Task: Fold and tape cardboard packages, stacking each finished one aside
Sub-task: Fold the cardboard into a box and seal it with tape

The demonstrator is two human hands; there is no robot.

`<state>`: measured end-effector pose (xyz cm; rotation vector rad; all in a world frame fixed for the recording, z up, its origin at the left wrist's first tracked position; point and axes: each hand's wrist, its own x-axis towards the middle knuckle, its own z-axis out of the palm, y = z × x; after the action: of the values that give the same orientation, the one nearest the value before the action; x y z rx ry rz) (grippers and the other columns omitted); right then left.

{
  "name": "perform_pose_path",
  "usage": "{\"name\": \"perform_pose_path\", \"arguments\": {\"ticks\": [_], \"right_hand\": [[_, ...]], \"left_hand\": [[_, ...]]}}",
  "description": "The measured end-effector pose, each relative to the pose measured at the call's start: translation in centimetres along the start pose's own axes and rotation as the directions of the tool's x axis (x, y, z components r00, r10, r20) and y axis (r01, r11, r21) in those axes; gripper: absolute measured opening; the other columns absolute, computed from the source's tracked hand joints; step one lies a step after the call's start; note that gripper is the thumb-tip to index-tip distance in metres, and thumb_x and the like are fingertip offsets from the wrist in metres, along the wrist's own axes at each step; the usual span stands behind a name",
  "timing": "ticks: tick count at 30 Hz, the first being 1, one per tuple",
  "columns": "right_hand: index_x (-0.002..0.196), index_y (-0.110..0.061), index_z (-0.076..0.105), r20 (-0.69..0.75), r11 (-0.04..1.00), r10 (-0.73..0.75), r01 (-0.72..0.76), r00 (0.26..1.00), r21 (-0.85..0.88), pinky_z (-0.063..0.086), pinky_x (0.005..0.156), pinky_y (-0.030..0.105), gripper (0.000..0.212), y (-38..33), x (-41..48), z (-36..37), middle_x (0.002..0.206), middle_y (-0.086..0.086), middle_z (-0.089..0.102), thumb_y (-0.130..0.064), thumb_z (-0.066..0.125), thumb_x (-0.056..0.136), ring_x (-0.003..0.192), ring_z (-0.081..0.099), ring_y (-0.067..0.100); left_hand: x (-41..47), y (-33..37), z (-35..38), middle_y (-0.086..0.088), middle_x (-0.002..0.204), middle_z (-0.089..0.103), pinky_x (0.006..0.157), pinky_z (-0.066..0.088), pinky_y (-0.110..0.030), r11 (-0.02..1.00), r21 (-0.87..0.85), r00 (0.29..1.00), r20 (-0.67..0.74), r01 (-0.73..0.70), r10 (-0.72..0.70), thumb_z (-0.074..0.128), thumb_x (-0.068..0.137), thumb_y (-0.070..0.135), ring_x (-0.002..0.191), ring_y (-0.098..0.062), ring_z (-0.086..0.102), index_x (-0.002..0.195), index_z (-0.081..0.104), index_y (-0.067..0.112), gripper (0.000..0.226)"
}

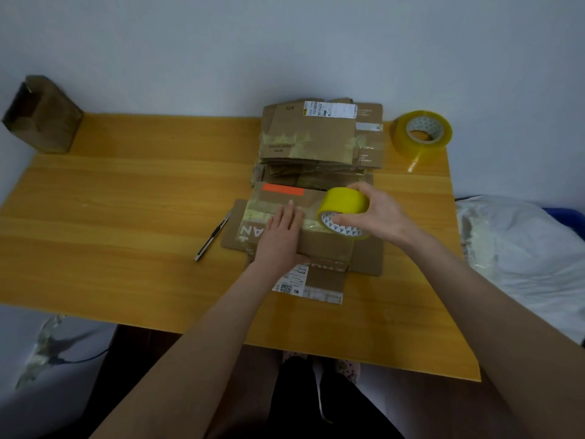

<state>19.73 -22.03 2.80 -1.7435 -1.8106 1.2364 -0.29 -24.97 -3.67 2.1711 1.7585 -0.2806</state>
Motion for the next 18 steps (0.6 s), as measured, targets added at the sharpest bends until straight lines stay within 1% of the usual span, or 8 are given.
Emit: {"name": "perform_pose_path", "arguments": {"ticks": [2, 5, 7, 9, 12, 15, 17, 18], "right_hand": [[0.117, -0.027, 0.049, 0.030, 0.999, -0.009, 0.007, 1.000, 0.037, 0.055, 0.074, 0.032, 0.058, 0.4, -0.4, -0.5, 0.109, -0.002, 0.056, -0.036, 0.083, 0.071, 0.096, 0.058, 0.018], [0.111, -0.026, 0.053, 0.069, 0.996, -0.016, 0.010, 0.997, 0.085, 0.055, 0.083, 0.037, 0.051, 0.6, -0.6, -0.7, 0.106, 0.000, 0.061, -0.036, 0.082, 0.070, 0.096, 0.061, 0.018], [0.108, -0.024, 0.056, 0.045, 0.996, 0.006, -0.010, 0.999, 0.091, 0.052, 0.080, 0.033, 0.038, 0.5, -0.6, -1.3, 0.101, -0.001, 0.062, -0.041, 0.074, 0.079, 0.093, 0.061, 0.018], [0.107, -0.020, 0.061, 0.022, 0.998, 0.043, -0.044, 0.999, 0.043, 0.052, 0.077, 0.032, 0.034, 1.0, -0.6, -1.9, 0.099, 0.002, 0.064, -0.046, 0.065, 0.086, 0.091, 0.062, 0.019], [0.104, -0.013, 0.066, 0.037, 0.996, 0.082, -0.083, 0.996, 0.013, 0.054, 0.081, 0.041, 0.036, 1.6, -0.5, -2.2, 0.098, 0.009, 0.068, -0.044, 0.064, 0.087, 0.090, 0.066, 0.023], [0.107, -0.009, 0.067, 0.023, 0.994, 0.096, -0.094, 0.995, -0.057, 0.050, 0.075, 0.038, 0.045, 1.4, 0.0, -2.5, 0.097, 0.007, 0.067, -0.048, 0.064, 0.085, 0.096, 0.064, 0.027], [0.115, -0.007, 0.066, -0.010, 0.982, 0.126, -0.127, 0.992, -0.140, 0.046, 0.078, 0.036, 0.056, 1.6, 0.5, -2.8, 0.105, 0.009, 0.064, -0.052, 0.064, 0.083, 0.104, 0.060, 0.029], [0.118, -0.006, 0.065, -0.016, 0.979, 0.146, -0.146, 0.989, -0.142, 0.045, 0.081, 0.035, 0.059, 1.9, 0.6, -2.8, 0.111, 0.011, 0.064, -0.053, 0.065, 0.082, 0.107, 0.059, 0.029]], "left_hand": [[-0.2, -0.1, 0.2, -0.007, 0.159, -0.015, 0.118, 0.000, -0.043, 1.000, 0.012, 1.000, -0.009, -0.029, 0.029, 0.068, 0.083, 0.045, 0.146, -0.034, -0.008, 0.152, -0.009, 0.015, 0.107], [-0.2, 0.0, 0.4, -0.007, 0.159, -0.016, 0.118, -0.001, -0.042, 0.999, 0.042, 0.999, -0.010, -0.031, 0.032, 0.065, 0.085, 0.042, 0.146, -0.034, -0.009, 0.151, -0.010, 0.014, 0.104], [-0.2, -0.1, 0.4, -0.009, 0.159, -0.016, 0.118, -0.001, -0.041, 0.998, 0.055, 1.000, -0.004, -0.026, 0.026, 0.064, 0.087, 0.040, 0.146, -0.034, -0.009, 0.151, -0.010, 0.012, 0.103], [-0.1, -0.2, 0.3, -0.009, 0.159, -0.016, 0.118, -0.002, -0.040, 0.999, 0.047, 1.000, 0.005, -0.022, 0.021, 0.065, 0.086, 0.040, 0.146, -0.033, -0.009, 0.151, -0.011, 0.011, 0.104], [0.2, 0.0, 0.3, -0.008, 0.159, -0.016, 0.118, -0.003, -0.039, 0.999, 0.035, 0.999, 0.014, -0.034, 0.033, 0.066, 0.085, 0.039, 0.146, -0.031, -0.009, 0.151, -0.011, 0.012, 0.105], [-0.1, -0.2, 0.2, -0.007, 0.159, -0.016, 0.118, -0.003, -0.039, 0.999, -0.001, 0.999, 0.015, -0.049, 0.049, 0.068, 0.083, 0.039, 0.146, -0.030, -0.009, 0.151, -0.010, 0.015, 0.107], [-0.1, -0.3, 0.0, -0.008, 0.159, -0.016, 0.118, -0.003, -0.041, 0.997, -0.035, 0.998, 0.018, -0.065, 0.065, 0.069, 0.081, 0.044, 0.146, -0.031, -0.010, 0.152, -0.008, 0.021, 0.107], [0.0, -0.1, -0.1, -0.009, 0.159, -0.016, 0.118, -0.003, -0.044, 0.997, -0.050, 0.997, 0.032, -0.063, 0.064, 0.067, 0.081, 0.051, 0.146, -0.032, -0.011, 0.152, -0.007, 0.025, 0.106]]}}
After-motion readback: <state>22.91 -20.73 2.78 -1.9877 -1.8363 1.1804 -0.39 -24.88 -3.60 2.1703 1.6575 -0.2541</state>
